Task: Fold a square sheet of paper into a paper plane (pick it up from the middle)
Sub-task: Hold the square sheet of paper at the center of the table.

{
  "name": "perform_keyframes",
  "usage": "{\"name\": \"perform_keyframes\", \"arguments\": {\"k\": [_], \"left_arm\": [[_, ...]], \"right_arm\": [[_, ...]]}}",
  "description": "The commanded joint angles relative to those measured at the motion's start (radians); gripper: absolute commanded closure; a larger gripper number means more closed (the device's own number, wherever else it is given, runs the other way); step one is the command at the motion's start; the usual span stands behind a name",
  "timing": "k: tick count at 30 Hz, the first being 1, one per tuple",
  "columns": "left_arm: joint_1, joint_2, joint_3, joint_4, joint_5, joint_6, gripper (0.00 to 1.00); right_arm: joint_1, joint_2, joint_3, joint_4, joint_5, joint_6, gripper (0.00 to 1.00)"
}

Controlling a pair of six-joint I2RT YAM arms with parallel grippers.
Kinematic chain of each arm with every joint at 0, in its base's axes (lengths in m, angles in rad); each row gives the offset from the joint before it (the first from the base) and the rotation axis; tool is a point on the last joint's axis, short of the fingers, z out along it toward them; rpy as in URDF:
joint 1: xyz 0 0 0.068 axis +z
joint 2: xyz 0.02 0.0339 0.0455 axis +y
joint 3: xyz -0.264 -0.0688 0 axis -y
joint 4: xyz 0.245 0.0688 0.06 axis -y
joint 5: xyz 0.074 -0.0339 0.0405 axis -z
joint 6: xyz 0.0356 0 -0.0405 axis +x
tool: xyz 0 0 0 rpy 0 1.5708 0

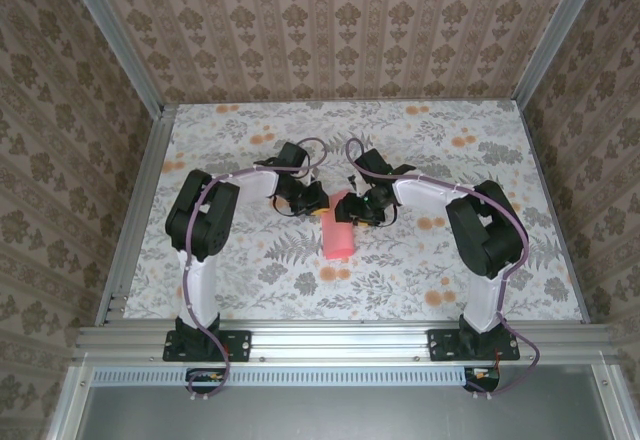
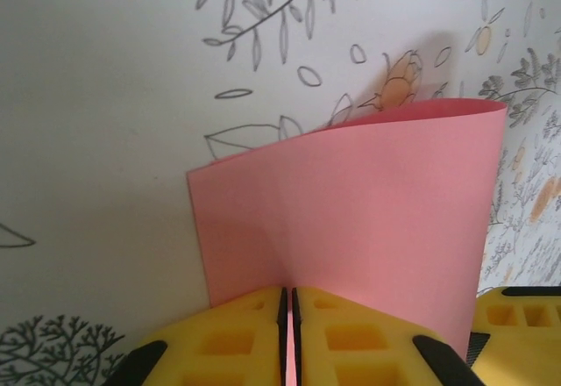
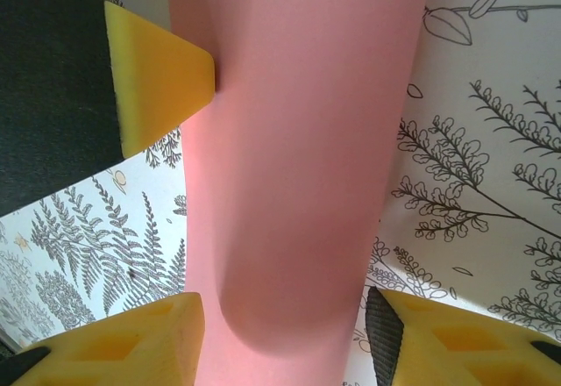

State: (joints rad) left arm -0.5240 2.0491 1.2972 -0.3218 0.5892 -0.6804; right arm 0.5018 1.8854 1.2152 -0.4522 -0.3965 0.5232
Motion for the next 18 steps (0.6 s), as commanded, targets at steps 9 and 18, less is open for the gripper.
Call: {"name": "perform_keyframes", "arguments": {"k": [9, 18], "left_arm": [[0.010, -0.118, 0.045, -0.065, 0.020, 0.034, 0.78], [0.022, -0.224, -0.088, 0.017, -0.064, -0.005, 0.71]], "right_arm": [[-0.010, 0.005, -0.068, 0.059, 0.024, 0.035, 0.58], [-0.016, 0.011, -0.063, 0.059, 0.027, 0.040, 0.59]]}}
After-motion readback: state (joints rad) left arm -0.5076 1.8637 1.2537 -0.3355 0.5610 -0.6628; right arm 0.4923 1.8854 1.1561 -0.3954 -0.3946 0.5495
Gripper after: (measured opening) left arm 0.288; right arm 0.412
